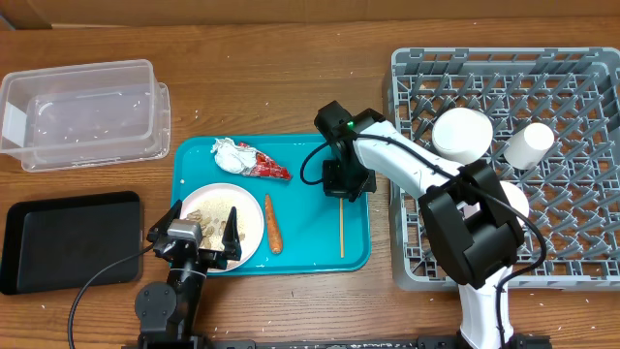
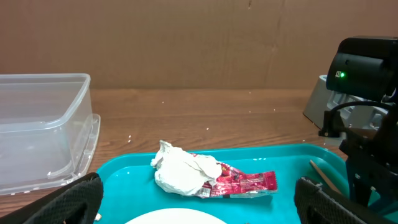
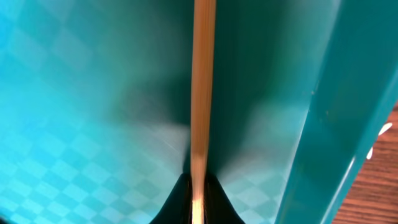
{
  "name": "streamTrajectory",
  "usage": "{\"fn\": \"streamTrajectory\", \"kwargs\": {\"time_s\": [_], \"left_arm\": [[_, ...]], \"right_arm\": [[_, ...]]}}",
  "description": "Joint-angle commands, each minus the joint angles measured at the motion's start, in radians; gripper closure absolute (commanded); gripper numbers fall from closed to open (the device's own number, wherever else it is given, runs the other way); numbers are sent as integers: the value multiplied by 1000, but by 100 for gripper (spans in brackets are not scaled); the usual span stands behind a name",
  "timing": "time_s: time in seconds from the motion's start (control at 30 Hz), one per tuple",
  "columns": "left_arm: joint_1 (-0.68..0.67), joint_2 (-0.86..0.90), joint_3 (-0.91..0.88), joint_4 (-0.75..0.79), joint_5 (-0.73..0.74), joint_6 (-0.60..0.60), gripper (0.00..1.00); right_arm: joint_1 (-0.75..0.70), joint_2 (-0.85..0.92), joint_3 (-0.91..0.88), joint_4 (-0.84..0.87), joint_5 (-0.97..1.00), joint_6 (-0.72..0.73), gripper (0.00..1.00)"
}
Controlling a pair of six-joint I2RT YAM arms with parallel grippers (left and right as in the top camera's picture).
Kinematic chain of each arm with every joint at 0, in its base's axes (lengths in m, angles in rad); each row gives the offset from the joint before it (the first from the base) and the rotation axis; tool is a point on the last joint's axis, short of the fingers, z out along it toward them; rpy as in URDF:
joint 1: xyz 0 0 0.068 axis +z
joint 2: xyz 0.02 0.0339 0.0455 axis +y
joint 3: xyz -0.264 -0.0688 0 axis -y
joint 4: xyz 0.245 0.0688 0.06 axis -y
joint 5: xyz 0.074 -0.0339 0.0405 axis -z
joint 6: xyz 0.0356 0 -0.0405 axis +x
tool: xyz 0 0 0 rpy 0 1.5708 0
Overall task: Sort waste into correct bins and load items into the dishwasher
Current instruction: 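Carry the chopstick to the rack's left edge and release it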
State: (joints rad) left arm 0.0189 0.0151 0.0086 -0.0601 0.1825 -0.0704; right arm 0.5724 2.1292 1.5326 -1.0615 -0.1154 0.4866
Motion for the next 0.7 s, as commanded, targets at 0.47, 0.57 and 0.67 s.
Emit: {"fn": "streamTrajectory", "kwargs": {"time_s": [0.47,0.57,0.67], "left_arm": [[-6,-11,-4,-2,-9,23,0],[-6,-11,-4,-2,-9,23,0],[-6,-11,-4,-2,-9,23,0]], "right_arm": [[-161,-117,578,-402,298,-71,96],[-241,-147,621,-394,298,-136,96],[-315,-152,620,-378,284,-212,96]]}}
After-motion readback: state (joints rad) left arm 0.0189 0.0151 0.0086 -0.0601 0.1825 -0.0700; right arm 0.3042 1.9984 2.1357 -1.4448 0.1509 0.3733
